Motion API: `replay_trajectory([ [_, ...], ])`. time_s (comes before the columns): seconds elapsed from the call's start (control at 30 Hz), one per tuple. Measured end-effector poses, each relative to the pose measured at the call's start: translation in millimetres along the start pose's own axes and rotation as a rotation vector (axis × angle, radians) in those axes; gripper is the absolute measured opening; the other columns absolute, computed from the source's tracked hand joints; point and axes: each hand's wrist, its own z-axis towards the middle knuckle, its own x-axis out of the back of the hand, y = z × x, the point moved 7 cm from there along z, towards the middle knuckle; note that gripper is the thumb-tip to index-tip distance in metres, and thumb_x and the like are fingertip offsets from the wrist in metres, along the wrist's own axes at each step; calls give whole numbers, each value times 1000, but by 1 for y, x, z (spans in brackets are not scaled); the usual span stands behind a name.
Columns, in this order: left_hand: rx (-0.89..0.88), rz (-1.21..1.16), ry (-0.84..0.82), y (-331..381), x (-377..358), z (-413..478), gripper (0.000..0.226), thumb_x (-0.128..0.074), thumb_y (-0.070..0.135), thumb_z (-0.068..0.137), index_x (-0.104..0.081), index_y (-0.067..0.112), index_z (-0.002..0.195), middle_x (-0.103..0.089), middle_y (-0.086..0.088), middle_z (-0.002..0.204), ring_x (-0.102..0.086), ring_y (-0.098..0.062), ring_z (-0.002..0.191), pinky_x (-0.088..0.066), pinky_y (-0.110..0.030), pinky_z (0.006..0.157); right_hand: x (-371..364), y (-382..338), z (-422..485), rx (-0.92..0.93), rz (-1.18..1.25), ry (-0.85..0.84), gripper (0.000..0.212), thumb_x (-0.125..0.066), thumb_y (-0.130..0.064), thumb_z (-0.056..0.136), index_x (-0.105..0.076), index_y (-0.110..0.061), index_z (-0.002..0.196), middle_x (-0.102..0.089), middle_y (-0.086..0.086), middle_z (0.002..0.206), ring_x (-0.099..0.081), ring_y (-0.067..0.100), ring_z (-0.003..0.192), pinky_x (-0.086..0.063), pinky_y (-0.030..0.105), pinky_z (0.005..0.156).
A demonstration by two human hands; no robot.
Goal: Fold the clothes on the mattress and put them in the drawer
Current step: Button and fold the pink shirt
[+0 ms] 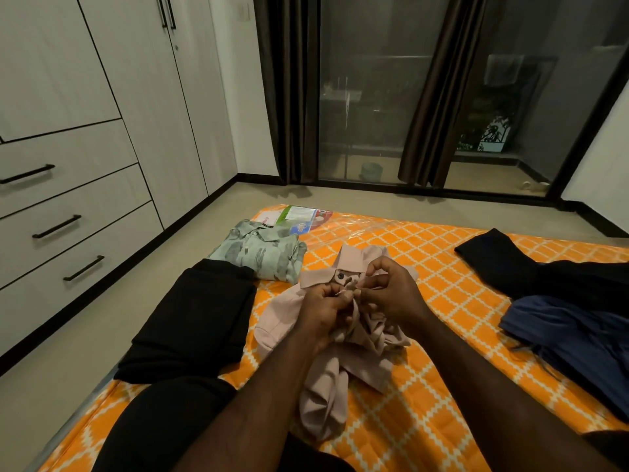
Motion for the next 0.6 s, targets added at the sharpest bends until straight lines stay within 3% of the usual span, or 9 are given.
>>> replay_trajectory([
  [0.1, -7, -39, 44, -2, 1, 5, 15, -56, 2, 100, -64, -10, 103, -68, -22, 92, -64, -30, 78, -53, -32, 58, -2, -5, -1, 74, -96, 64, 32, -78, 3, 82, -51, -11, 92, -76, 7, 79, -75, 28, 77, -60, 58, 66],
  [0.23, -1, -153, 109, -10, 1, 8, 14, -55, 4, 100, -64, -6, 104, -70, -21, 93, -67, -32, 83, -57, -40, 71, -12, -18, -9, 219, -241, 182, 29, -78, -1, 81, -56, -17, 89, -74, -4, 79, -72, 4, 75, -61, 38, 64],
  [0.33, -5, -246, 111, -12, 3, 7, 12, -54, 3, 100, -65, 1, 100, -68, -19, 94, -66, -30, 85, -56, -39, 73, -24, -21, -15, 290, -320, 204, 22, -74, -6, 86, -59, -21, 93, -73, -9, 80, -70, 0, 73, -58, 27, 58],
  [0.43, -2, -308, 31, -10, 4, 7, 16, -51, 5, 102, -65, 0, 110, -69, -15, 95, -67, -23, 80, -57, -33, 65, -21, -8, -10, 117, -54, 204, 18, -63, 1, 91, -60, -15, 98, -76, 3, 82, -73, 16, 70, -58, 33, 57],
  [0.5, 16, -302, -44, -9, 1, 6, 16, -53, 9, 102, -66, 4, 109, -71, -10, 92, -69, -20, 77, -58, -32, 64, -17, 2, -6, -45, 181, 156, 18, -65, 4, 92, -59, -7, 104, -74, 13, 84, -71, 24, 68, -57, 34, 56],
  [0.6, 23, -271, -132, -6, -2, 4, 16, -54, 12, 101, -63, 6, 112, -70, -10, 97, -70, -22, 82, -59, -34, 65, -12, 6, -4, -143, 319, 71, 28, -73, 7, 87, -58, 2, 110, -70, 21, 88, -70, 26, 75, -60, 35, 62],
])
